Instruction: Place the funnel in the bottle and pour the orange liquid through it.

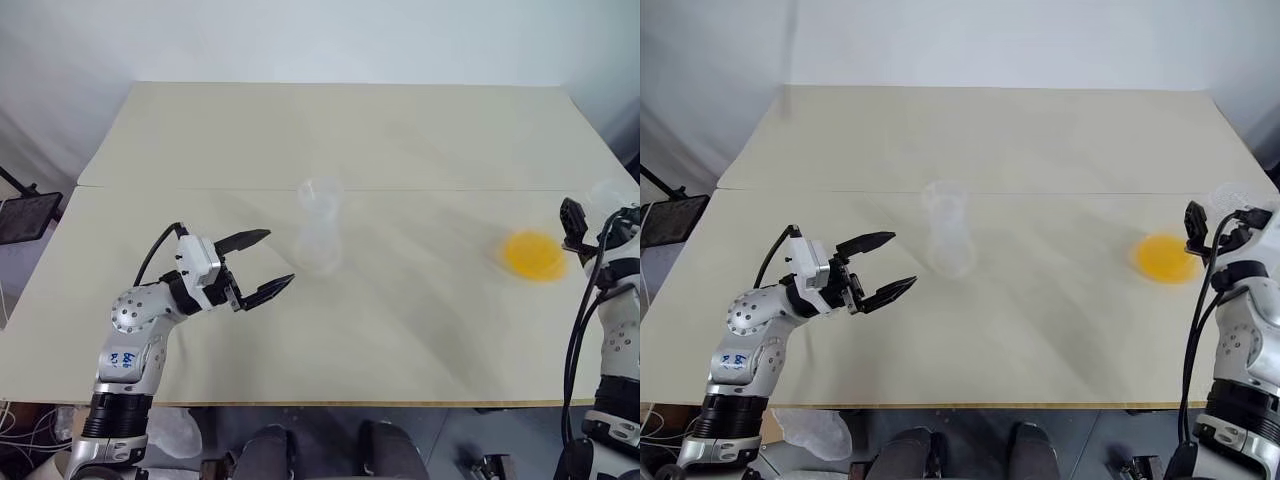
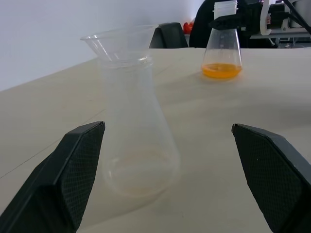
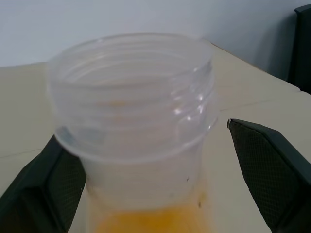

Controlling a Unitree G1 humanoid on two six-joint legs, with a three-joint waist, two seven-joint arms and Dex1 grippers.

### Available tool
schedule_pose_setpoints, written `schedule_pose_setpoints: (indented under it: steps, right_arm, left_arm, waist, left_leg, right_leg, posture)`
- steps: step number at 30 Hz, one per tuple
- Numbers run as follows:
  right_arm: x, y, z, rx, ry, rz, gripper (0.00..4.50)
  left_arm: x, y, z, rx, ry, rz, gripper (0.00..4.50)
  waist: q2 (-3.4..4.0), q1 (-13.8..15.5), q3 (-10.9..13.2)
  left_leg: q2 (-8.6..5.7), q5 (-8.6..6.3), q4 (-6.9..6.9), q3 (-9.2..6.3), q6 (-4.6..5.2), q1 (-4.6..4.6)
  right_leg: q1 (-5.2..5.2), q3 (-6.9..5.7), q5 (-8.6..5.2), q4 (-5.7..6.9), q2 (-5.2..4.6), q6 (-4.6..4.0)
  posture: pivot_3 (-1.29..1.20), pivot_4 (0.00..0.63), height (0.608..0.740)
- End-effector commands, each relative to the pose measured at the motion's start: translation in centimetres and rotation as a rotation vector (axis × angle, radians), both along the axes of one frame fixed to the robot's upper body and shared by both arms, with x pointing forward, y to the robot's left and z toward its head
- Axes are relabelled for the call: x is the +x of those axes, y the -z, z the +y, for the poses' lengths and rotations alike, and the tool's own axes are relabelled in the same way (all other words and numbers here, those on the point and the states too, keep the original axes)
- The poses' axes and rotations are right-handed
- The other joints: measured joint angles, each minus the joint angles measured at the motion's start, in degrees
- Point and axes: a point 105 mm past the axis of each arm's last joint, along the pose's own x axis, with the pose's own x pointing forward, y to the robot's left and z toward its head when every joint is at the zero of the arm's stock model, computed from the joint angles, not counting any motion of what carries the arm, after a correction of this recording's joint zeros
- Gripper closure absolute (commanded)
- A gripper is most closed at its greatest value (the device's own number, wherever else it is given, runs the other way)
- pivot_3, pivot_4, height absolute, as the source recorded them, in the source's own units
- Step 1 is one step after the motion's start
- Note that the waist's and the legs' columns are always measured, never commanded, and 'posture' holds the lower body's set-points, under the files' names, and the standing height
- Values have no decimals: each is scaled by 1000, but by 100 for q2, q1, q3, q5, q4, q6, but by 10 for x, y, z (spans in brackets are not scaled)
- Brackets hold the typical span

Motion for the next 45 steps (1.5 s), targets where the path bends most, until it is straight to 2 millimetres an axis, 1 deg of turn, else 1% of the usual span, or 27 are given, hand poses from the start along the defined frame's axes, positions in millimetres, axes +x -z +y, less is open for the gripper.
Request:
schedule_pose_setpoints:
  steps: [1,7,10,11,14,15,20,24,26,28,29,31,34,36,38,39,43,45]
  right_arm:
    - [0,-19,3,-39,-17,-69,0]
    - [6,-19,11,-32,-50,-89,0]
    - [8,-19,12,-29,-49,-92,538]
    - [8,-18,12,-29,-49,-91,948]
    - [9,-19,13,-28,-52,-95,1866]
    - [10,-19,13,-28,-54,-99,1995]
    - [11,-21,16,-34,-66,-107,1998]
    - [12,-31,28,-58,-127,-142,1998]
    - [16,-44,51,-102,-215,-177,1998]
    - [17,-64,86,-166,-344,-246,1998]
    - [18,-71,99,-196,-382,-260,1998]
    - [20,-77,115,-245,-403,-246,1998]
    - [18,-95,158,-415,-501,-303,1998]
    - [15,-102,182,-536,-543,-351,1998]
    - [14,-103,206,-672,-578,-386,1998]
    - [14,-101,219,-757,-596,-395,1998]
    - [15,-96,252,-1036,-579,-464,1998]
    - [14,-95,263,-1133,-558,-505,1998]
  left_arm:
    - [-4,-11,-2,3,8,-53,49]
    - [-2,-12,-2,2,2,-59,49]
    - [-2,-12,-2,1,-2,-62,0]
    - [-2,-12,-2,1,-3,-62,0]
    - [-2,-12,-2,1,-7,-64,0]
    - [-2,-12,-1,1,-9,-65,0]
    - [-3,-12,0,2,-15,-67,0]
    - [-3,-13,0,3,-18,-68,0]
    - [-3,-13,1,3,-21,-67,0]
    - [-2,-14,2,-4,-26,-64,0]
    - [-2,-15,2,-11,-29,-64,0]
    - [-1,-17,3,-27,-36,-61,0]
    - [-3,-18,4,-28,-36,-57,0]
    - [-4,-17,4,-28,-34,-53,0]
    - [-5,-17,3,-27,-32,-48,0]
    - [-5,-16,3,-26,-30,-46,0]
    - [-7,-15,3,-21,-24,-41,0]
    - [-7,-15,3,-19,-23,-39,0]
  waist:
    - [0,-1,0]
    - [0,-1,0]
    - [0,1,0]
    - [0,-1,0]
    - [0,-8,0]
    - [0,-15,0]
    - [1,-17,0]
    - [1,-25,0]
    - [1,-37,1]
    - [12,-79,7]
    - [20,-105,12]
    - [33,-134,20]
    - [33,-127,20]
    - [33,-122,20]
    - [33,-116,20]
    - [33,-119,20]
    - [33,-151,20]
    - [33,-148,20]
  left_leg:
    - [0,0,0,0,0,0]
    - [4,0,0,0,0,0]
    - [4,0,0,-1,0,0]
    - [4,0,0,-1,0,0]
    - [4,0,0,0,0,0]
    - [4,0,-1,-1,0,0]
    - [6,0,-2,1,-1,1]
    - [6,0,-2,1,0,1]
    - [6,0,-2,2,-1,2]
    - [7,0,-2,2,-1,1]
    - [8,0,-3,3,-1,1]
    - [10,1,-3,2,-1,0]
    - [11,0,-6,-6,-1,-3]
    - [10,0,-6,-9,-1,-6]
    - [6,0,-6,-12,-1,-9]
    - [6,0,-5,-12,-1,-10]
    - [3,0,-6,-10,-1,-10]
    - [4,1,-5,-10,-2,-10]
  right_leg:
    - [0,0,0,0,0,0]
    - [0,0,0,-1,0,0]
    - [0,0,0,0,0,0]
    - [0,0,0,-1,0,0]
    - [0,0,0,-1,1,0]
    - [0,-1,0,0,2,0]
    - [0,0,0,-1,3,0]
    - [0,0,0,-1,3,0]
    - [0,0,0,-1,3,0]
    - [-1,0,0,-1,3,0]
    - [-3,1,0,0,3,0]
    - [-6,2,0,2,2,0]
    - [-11,-3,0,11,-1,0]
    - [-12,-5,0,10,-7,0]
    - [-11,-9,1,7,-8,1]
    - [-11,-10,1,6,-8,1]
    - [-12,-13,0,4,-4,1]
    - [-13,-14,0,5,-3,1]
  posture:
    - [0,150,740]
    - [0,150,740]
    - [0,150,740]
    - [0,150,740]
    - [0,150,740]
    - [0,150,740]
    - [0,150,740]
    - [0,150,740]
    - [0,150,740]
    - [0,150,740]
    - [0,150,740]
    - [0,150,740]
    - [0,150,740]
    - [0,150,740]
    - [0,150,740]
    - [0,150,740]
    - [0,150,740]
    - [0,150,740]
